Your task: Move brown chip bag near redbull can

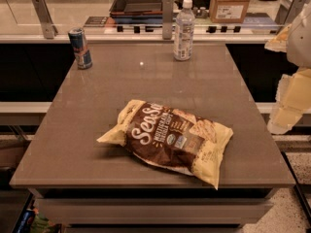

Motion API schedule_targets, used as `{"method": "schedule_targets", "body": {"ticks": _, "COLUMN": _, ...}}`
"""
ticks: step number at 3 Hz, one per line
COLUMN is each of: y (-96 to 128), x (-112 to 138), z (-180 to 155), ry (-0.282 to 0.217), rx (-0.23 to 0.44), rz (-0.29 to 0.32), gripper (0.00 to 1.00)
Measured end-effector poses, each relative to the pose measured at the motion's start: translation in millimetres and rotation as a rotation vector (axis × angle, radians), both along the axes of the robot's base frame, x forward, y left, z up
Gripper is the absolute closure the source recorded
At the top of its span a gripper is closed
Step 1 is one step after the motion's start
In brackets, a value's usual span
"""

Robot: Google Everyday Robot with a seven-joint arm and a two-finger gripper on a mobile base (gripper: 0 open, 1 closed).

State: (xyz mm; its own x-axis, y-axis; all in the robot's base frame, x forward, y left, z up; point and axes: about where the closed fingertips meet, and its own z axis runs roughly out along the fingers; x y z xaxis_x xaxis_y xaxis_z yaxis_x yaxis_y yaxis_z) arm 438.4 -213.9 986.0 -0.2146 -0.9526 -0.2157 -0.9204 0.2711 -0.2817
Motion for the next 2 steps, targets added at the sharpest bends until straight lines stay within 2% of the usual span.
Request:
{"method": "schedule_targets", "body": {"ticks": 1, "y": 6.2, "x": 2.9, "z": -2.6, "ry": 0.003, "rx": 0.005, "rz": -0.003, "gripper": 0.00}}
{"method": "schedule_targets", "body": {"ticks": 2, "y": 24.2, "x": 8.7, "z": -18.6, "ry": 0.031, "rx": 0.038, "rz": -0.028, "gripper": 0.00}}
